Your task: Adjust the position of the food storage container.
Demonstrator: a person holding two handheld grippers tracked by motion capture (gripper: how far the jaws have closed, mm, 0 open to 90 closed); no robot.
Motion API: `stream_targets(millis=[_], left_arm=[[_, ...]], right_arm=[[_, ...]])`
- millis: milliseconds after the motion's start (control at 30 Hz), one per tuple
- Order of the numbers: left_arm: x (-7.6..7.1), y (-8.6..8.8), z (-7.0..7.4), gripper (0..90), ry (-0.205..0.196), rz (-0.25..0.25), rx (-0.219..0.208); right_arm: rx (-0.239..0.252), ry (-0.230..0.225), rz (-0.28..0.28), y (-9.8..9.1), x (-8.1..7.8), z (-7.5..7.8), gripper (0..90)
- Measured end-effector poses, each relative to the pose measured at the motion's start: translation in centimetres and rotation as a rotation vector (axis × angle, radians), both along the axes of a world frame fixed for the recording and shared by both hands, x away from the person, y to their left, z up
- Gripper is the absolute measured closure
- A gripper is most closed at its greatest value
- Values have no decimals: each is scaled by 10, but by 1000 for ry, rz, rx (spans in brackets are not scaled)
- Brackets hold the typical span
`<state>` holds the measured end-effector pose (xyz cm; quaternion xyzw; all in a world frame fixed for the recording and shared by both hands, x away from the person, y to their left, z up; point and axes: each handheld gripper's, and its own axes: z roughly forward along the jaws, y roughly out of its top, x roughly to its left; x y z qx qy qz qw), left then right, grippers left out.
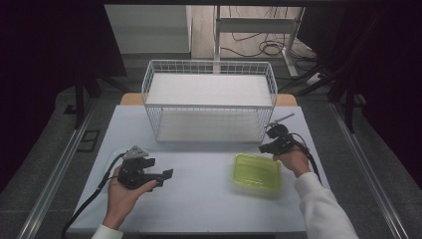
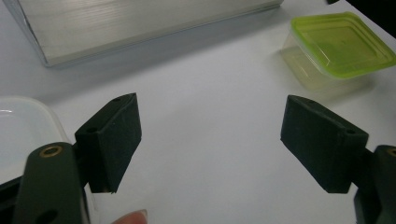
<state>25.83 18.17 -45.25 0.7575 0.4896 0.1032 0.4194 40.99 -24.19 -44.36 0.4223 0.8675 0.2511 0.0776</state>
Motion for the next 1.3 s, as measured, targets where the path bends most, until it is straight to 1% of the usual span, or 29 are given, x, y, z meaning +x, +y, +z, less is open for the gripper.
stream_targets(millis=[33, 67, 133, 167, 233, 300, 400, 467, 500, 533, 567, 600, 667, 700, 733, 800, 933, 1000, 1133, 1200, 1300], left_arm=[[0, 0, -1, 200, 3, 2, -4], [0, 0, -1, 204, 10, 5, -5], [0, -1, -1, 210, 15, 8, -13], [0, -1, -1, 213, 18, 8, -17], [0, -2, -1, 215, 20, 10, -21], [1, -2, -2, 216, 24, 13, -20], [2, -2, -3, 216, 29, 12, -20], [2, -2, -2, 218, 32, 12, -33], [2, -2, -2, 219, 32, 12, -33], [2, -2, 0, 219, 28, 7, -56], [2, -2, 1, 219, 28, 9, -60], [2, -1, 1, 219, 28, 10, -57], [2, 0, 1, 219, 28, 14, -48], [2, 0, 1, 219, 28, 14, -48], [2, 0, 1, 219, 27, 14, -46], [1, 0, 1, 218, 26, 13, -42], [1, 1, 1, 217, 26, 16, -38], [0, 0, 1, 217, 26, 16, -38], [1, 0, 1, 217, 26, 14, -38], [1, 1, 1, 217, 25, 15, -35], [2, -1, 0, 217, 31, 17, -46]], right_arm=[[2, -6, -24, -8, -3, 3, 891], [-9, -18, -74, -24, -10, 8, 891], [-16, -13, -118, -40, -18, 9, 891], [-27, -10, -133, -47, -22, 9, 891], [-69, 0, -144, -58, -32, 4, 891], [-99, 30, -154, -65, -41, -4, 891], [-118, 66, -153, -67, -50, -18, 891], [-119, 83, -152, -64, -52, -24, 891], [-119, 83, -152, -64, -52, -24, 891], [-116, 90, -145, -59, -51, -28, 892], [-119, 91, -140, -56, -50, -29, 891], [-117, 90, -139, -53, -49, -30, 891], [-134, 88, -128, -45, -46, -30, 891], [-134, 88, -128, -45, -46, -30, 891], [-130, 89, -114, -36, -44, -29, 892], [-130, 87, -97, -28, -43, -29, 891], [-112, 99, -41, -7, -44, -29, 892], [-106, 99, -24, 2, -46, -30, 892], [-92, 102, 4, 15, -49, -31, 892], [-99, 95, 11, 20, -50, -31, 891], [-80, 87, 16, 26, -49, -31, 891]])
